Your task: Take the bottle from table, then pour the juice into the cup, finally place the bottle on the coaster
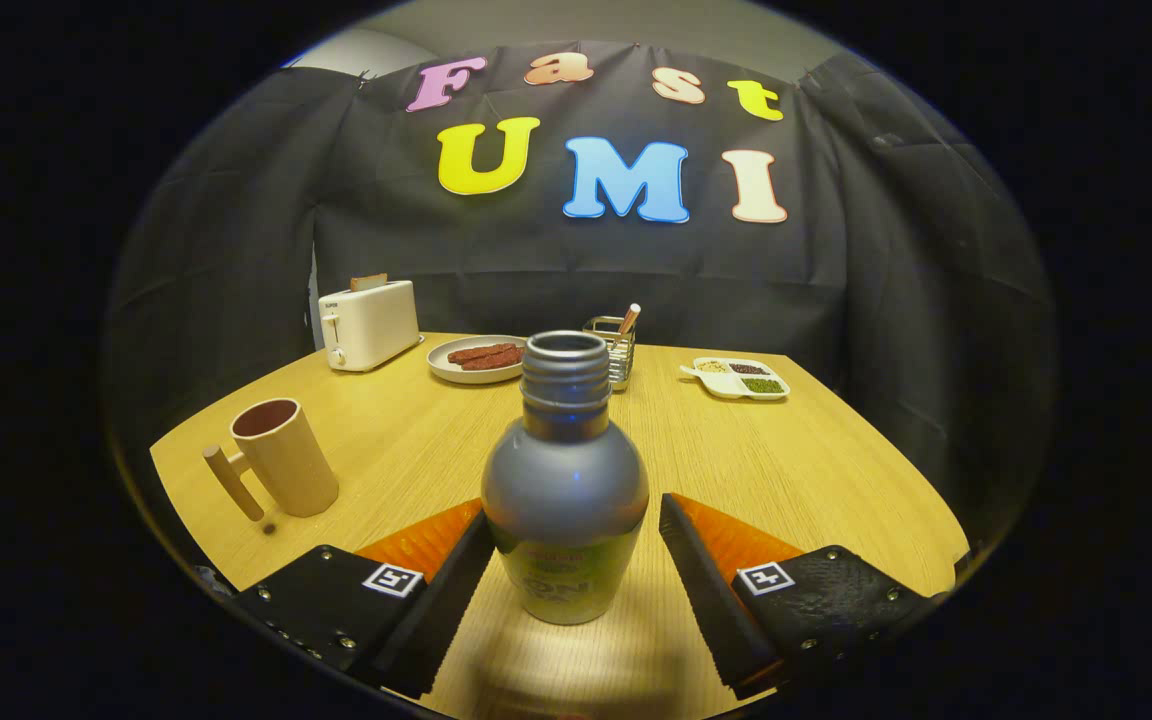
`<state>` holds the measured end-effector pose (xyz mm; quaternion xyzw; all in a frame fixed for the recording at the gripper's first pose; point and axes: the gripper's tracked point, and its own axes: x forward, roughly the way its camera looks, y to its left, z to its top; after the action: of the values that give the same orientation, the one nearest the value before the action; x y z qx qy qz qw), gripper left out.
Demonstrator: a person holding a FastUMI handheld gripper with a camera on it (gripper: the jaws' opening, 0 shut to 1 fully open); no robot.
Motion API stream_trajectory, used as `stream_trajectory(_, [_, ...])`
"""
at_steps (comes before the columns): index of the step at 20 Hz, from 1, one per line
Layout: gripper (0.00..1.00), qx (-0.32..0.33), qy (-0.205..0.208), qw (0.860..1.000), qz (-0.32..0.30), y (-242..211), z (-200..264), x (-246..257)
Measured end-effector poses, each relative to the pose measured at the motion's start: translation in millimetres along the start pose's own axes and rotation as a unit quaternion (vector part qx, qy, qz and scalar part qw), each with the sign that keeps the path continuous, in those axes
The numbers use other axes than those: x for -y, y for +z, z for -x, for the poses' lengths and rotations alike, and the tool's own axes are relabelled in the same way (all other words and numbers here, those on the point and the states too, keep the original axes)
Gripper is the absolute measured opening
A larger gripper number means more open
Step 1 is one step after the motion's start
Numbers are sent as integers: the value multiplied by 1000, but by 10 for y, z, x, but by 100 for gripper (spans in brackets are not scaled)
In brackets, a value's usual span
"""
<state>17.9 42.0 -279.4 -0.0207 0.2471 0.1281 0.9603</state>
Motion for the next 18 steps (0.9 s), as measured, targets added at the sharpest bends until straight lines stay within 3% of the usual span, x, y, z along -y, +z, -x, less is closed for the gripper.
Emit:
stream_trajectory(10, [99,-27,4,1000,-11,-193,-102,-53])
stream_trajectory(13, [80,-30,-1,1000,-9,-184,-113,-56])
stream_trajectory(18, [75,-47,-13,999,16,-163,-108,-55])
